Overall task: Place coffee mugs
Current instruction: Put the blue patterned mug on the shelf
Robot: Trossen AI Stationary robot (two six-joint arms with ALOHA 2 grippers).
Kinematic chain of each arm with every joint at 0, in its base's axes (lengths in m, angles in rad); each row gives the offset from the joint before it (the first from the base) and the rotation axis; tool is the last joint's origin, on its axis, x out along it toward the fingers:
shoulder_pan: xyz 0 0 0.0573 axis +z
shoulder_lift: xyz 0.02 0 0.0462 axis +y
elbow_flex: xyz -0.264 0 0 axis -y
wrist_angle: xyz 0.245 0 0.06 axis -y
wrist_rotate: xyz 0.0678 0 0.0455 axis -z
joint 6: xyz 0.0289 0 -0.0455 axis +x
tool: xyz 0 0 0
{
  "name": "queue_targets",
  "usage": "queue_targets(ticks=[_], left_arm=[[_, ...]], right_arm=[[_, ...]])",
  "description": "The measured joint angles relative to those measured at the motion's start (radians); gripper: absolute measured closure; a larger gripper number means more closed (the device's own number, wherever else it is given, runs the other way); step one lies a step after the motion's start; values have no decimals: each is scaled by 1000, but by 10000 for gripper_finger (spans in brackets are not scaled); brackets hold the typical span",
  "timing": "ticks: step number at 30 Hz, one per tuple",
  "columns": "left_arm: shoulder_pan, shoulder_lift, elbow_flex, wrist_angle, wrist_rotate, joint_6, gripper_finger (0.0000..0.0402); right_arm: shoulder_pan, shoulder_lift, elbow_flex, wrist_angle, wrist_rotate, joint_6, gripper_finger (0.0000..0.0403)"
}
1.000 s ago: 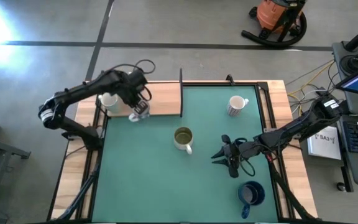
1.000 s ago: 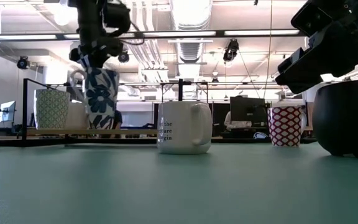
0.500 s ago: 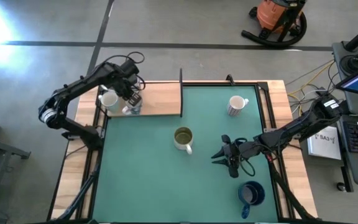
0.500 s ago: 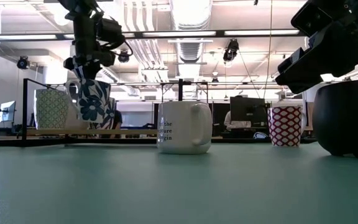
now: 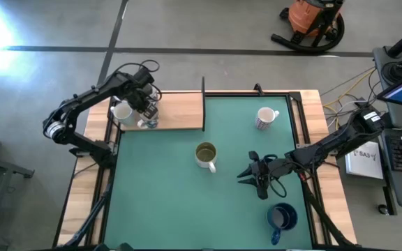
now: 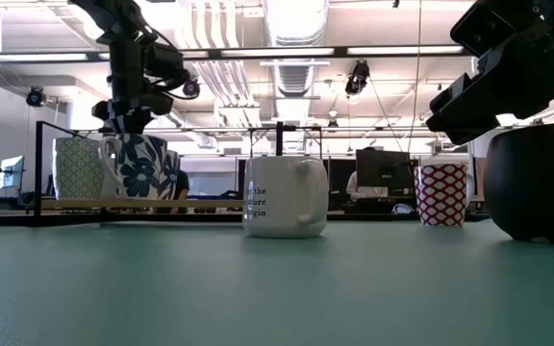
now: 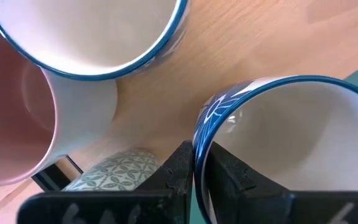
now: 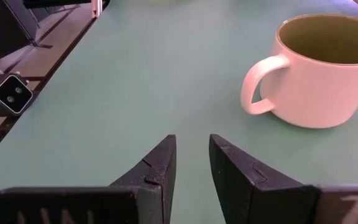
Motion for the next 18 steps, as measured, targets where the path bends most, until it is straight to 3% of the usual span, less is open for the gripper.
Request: queue_targets(ticks=[18], left_arm=[[60, 0, 0, -30, -13, 10, 380]], right_arm=[[0, 0, 0, 0, 0, 0, 316]])
